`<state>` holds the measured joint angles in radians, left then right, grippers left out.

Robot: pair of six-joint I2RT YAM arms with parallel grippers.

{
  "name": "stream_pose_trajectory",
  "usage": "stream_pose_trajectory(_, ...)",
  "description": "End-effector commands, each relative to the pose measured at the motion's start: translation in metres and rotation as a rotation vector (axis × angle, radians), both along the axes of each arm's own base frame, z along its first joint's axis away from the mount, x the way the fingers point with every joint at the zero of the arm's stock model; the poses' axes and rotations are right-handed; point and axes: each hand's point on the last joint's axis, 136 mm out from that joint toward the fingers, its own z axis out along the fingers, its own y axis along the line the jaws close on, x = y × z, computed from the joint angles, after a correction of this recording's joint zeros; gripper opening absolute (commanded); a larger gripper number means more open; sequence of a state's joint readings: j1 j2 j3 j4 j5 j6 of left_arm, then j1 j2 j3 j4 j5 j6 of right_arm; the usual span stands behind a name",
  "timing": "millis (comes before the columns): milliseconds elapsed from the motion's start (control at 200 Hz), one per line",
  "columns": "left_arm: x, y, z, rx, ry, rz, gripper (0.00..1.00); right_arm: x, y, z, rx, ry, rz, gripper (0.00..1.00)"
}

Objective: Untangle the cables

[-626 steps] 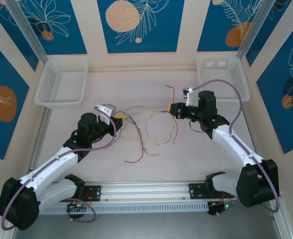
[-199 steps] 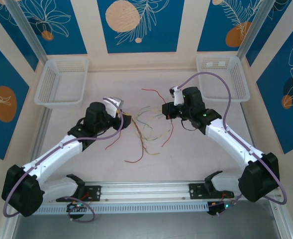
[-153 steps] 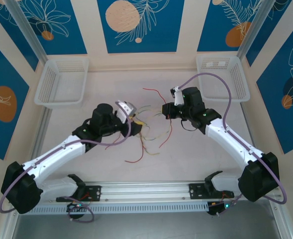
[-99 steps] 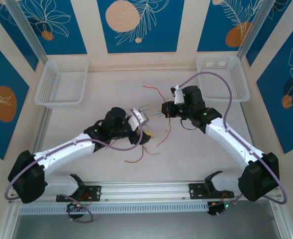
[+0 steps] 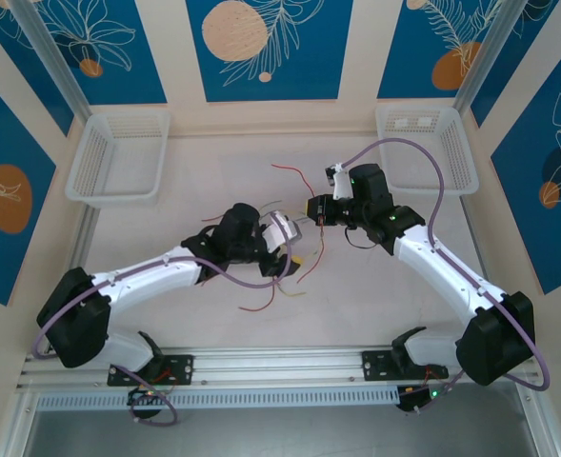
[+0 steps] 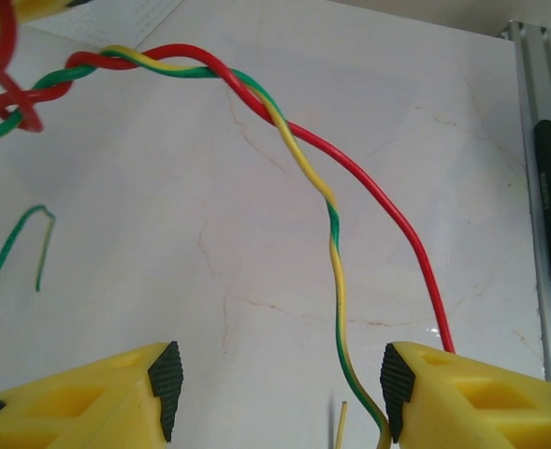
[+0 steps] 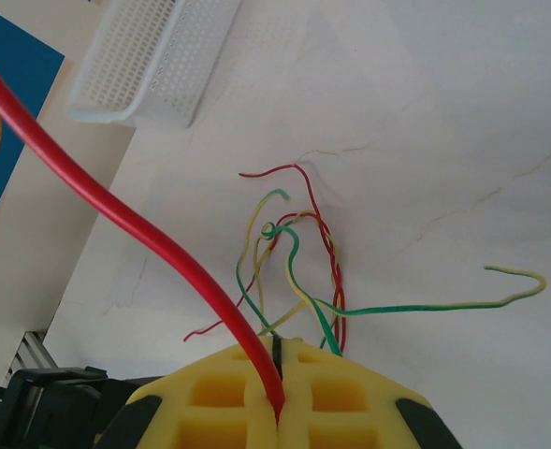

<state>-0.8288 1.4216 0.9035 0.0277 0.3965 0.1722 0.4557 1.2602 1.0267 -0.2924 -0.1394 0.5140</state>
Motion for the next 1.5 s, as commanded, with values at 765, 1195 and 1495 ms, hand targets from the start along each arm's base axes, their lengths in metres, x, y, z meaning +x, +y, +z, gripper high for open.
stream_pose_trajectory(765, 0.003, -0.01, 0.014, -0.032, -0.054, 0.001, 0.0, -0.003, 0.007, 0.012, 0.042, 0.01, 0.036, 0.24)
stream_pose_trajectory(1195, 0.031, 0.008, 0.029, -0.055, -0.141, 0.2, 0.0, -0.022, -0.02, 0.033, 0.096, -0.045, -0.059, 0.67)
stream_pose_trajectory(1495, 0.046, 0.011, 0.032, -0.044, -0.184, 0.269, 0.0, -0.062, -0.008, -0.008, 0.195, 0.142, 0.02, 0.63)
